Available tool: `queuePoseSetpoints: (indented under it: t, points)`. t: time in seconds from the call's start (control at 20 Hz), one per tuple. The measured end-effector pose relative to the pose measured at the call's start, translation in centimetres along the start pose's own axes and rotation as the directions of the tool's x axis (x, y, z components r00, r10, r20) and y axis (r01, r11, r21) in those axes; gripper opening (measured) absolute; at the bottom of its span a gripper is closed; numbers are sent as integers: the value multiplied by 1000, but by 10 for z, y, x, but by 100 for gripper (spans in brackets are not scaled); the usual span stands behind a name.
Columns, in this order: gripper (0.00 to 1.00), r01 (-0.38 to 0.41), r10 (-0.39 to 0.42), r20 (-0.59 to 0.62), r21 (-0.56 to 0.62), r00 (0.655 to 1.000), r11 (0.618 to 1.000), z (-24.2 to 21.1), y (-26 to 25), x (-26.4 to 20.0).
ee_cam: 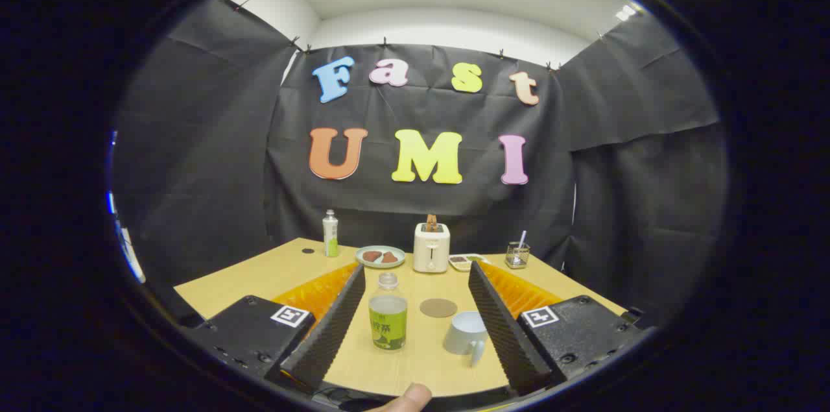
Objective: Take the bottle from table, then pour the juice into the cup, finally place the bottle on the coaster
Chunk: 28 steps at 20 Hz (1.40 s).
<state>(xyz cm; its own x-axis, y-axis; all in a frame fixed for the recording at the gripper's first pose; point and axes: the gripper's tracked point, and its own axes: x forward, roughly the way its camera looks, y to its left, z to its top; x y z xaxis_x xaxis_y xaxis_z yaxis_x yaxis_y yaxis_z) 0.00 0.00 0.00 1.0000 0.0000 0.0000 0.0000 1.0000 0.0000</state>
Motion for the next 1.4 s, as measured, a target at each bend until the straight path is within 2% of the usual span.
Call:
queuePoseSetpoints:
  t: [0.7,1.4]
  points:
    - [100,51,-50,-15,63,999,997,-9,-24,8]
    - [100,-11,14,-41,74,999,997,-16,-4,25]
